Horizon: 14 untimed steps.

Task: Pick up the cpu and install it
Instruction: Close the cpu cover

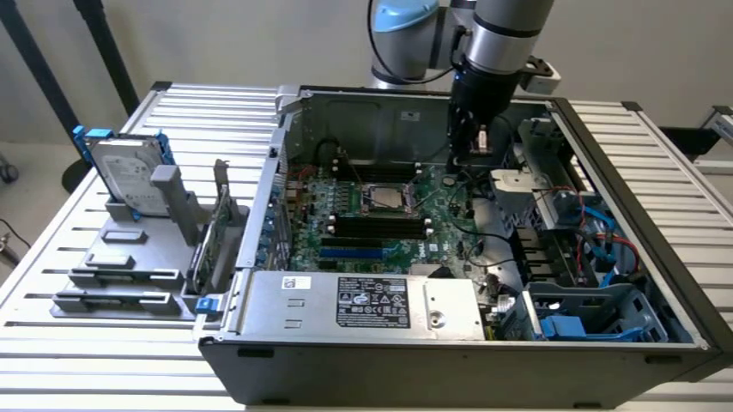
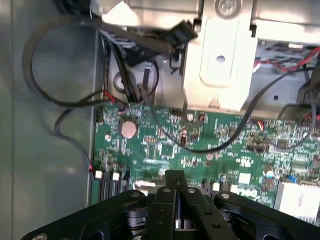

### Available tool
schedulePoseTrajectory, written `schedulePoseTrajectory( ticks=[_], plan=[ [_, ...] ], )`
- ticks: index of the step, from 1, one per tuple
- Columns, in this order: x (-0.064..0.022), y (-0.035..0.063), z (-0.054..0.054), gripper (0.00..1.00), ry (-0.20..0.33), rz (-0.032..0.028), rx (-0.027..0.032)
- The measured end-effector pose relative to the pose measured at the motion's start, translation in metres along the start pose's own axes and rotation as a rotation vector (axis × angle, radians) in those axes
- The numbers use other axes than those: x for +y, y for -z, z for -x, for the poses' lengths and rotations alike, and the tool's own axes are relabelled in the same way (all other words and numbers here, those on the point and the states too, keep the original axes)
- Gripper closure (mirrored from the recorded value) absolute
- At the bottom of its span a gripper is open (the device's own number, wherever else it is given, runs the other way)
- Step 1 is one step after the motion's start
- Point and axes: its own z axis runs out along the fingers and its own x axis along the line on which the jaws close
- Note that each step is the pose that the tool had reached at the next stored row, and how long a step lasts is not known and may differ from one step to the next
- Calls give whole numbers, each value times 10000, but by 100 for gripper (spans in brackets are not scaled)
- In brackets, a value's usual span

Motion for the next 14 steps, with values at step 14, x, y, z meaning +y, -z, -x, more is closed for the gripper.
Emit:
schedulePoseTrajectory(
  ticks=[14],
  plan=[
    [64, -217, 3, 89, -1, -44, 23]
  ],
)
